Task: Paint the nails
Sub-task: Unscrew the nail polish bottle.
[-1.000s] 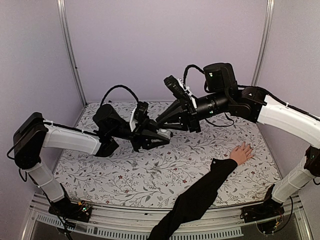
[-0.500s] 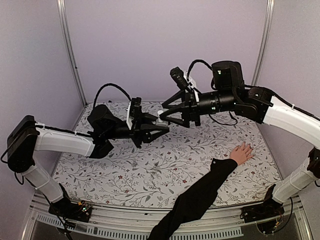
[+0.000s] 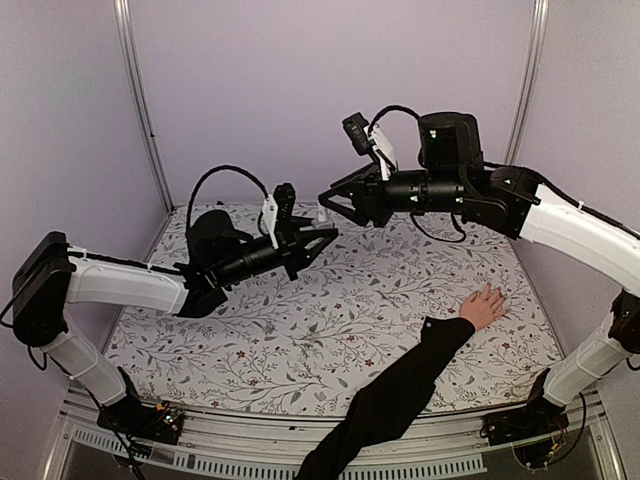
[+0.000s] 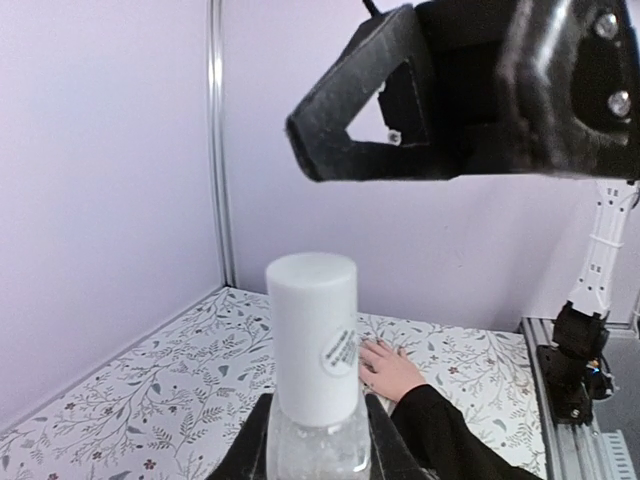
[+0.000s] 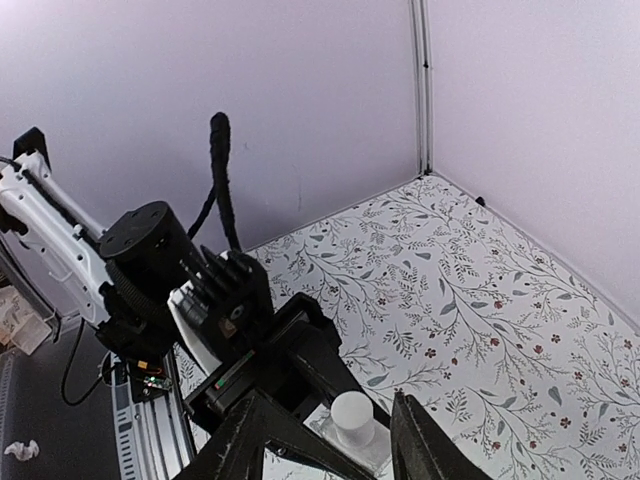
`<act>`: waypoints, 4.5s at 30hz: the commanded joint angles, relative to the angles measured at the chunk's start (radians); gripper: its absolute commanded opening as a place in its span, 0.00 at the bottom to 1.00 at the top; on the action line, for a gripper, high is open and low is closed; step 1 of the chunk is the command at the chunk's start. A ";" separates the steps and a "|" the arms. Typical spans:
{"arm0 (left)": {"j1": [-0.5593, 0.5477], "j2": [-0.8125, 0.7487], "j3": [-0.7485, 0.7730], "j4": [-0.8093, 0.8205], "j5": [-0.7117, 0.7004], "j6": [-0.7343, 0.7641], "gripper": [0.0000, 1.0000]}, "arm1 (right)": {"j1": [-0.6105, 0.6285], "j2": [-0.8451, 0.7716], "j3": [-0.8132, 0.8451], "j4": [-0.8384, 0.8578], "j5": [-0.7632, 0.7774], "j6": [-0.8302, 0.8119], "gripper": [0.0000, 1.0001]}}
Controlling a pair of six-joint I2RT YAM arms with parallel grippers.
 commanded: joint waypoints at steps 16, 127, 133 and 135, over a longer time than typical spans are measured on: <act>-0.059 0.019 0.070 -0.084 -0.261 0.117 0.00 | -0.003 0.132 0.109 -0.067 0.139 0.135 0.27; -0.079 0.035 0.082 -0.070 -0.364 0.126 0.00 | -0.005 0.126 0.097 -0.041 0.138 0.068 0.27; -0.079 0.035 0.086 -0.072 -0.358 0.129 0.00 | -0.005 0.132 0.099 -0.041 0.126 0.068 0.25; -0.079 0.036 0.085 -0.071 -0.356 0.127 0.00 | -0.005 0.133 0.100 -0.042 0.125 0.068 0.22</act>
